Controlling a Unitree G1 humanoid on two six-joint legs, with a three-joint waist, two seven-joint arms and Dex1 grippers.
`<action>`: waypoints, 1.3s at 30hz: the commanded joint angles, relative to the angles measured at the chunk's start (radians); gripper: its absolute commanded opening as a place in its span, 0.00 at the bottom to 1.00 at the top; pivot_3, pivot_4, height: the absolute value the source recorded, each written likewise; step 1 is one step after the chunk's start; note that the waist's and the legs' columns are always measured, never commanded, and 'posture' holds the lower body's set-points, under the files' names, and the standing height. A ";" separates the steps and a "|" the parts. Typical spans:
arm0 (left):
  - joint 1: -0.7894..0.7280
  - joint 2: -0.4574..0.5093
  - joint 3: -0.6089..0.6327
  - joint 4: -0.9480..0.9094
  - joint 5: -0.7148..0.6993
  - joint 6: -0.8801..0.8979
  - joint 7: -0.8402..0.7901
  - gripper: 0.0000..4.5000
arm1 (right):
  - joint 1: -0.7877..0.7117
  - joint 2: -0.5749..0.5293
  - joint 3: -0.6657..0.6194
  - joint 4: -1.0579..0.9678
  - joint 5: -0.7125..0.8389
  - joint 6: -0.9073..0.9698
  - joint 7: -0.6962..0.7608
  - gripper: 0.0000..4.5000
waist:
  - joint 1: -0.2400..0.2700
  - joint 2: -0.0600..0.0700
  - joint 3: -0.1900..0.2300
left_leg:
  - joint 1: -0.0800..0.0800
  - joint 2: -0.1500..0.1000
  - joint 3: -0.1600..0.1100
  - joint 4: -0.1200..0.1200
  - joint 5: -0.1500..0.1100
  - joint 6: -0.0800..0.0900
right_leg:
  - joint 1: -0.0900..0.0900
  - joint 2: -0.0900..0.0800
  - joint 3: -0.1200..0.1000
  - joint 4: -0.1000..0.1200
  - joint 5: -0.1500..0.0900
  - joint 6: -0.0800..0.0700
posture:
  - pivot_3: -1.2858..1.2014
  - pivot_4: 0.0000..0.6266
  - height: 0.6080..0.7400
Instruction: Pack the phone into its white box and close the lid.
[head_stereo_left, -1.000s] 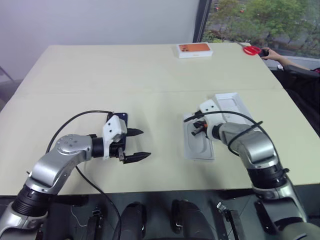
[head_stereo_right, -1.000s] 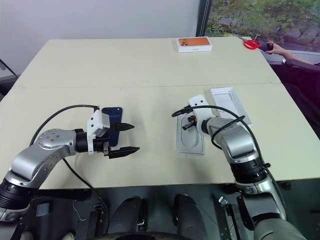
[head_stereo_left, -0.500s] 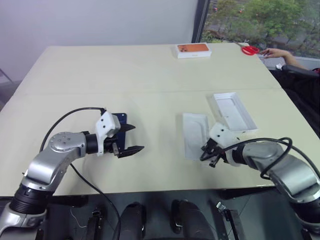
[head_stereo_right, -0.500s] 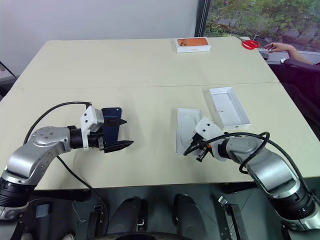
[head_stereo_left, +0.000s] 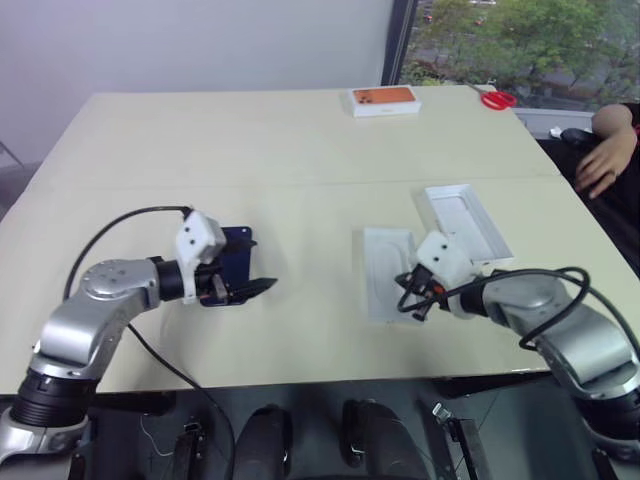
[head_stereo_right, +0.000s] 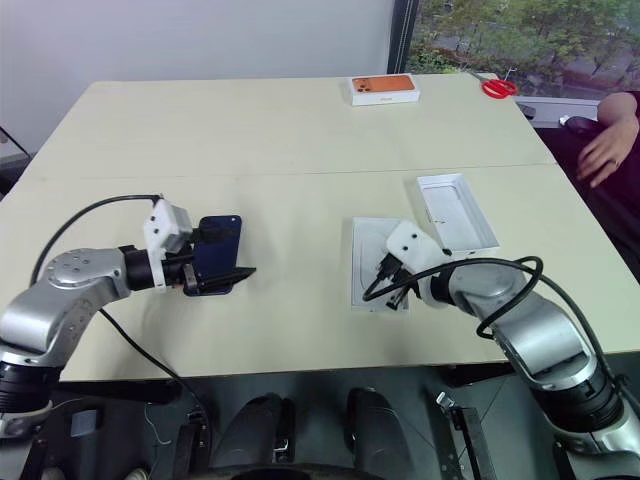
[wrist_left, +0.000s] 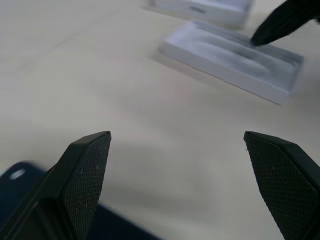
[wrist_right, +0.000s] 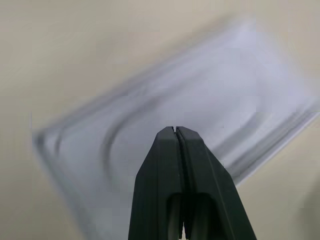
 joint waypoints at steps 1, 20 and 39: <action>-0.038 0.001 0.132 0.029 -0.087 0.128 0.078 1.00 | -0.059 0.054 -0.026 -0.026 0.022 -0.041 -0.006 0.01 | -0.001 0.000 0.000 | 0.000 0.000 0.000 0.000 0.000 0.000 | 0.000 0.000 0.000 0.000 0.000 0.000 | 0.52 0.24 1.00; -0.189 -0.037 0.284 0.368 -0.209 0.875 0.390 1.00 | -0.324 0.533 0.393 0.442 -0.187 -0.118 -0.119 0.01 | -0.017 -0.003 -0.001 | 0.003 -0.004 0.000 0.000 0.001 -0.002 | 0.001 -0.005 0.000 0.005 0.001 0.000 | 0.52 0.24 1.00; -0.232 -0.287 0.324 0.278 -0.351 1.027 0.474 1.00 | -0.334 0.637 0.456 0.565 -0.246 -0.160 -0.042 0.01 | -0.013 -0.002 -0.002 | 0.009 -0.010 -0.001 -0.001 0.001 -0.003 | 0.008 -0.016 0.000 0.005 0.000 0.001 | 0.52 0.24 1.00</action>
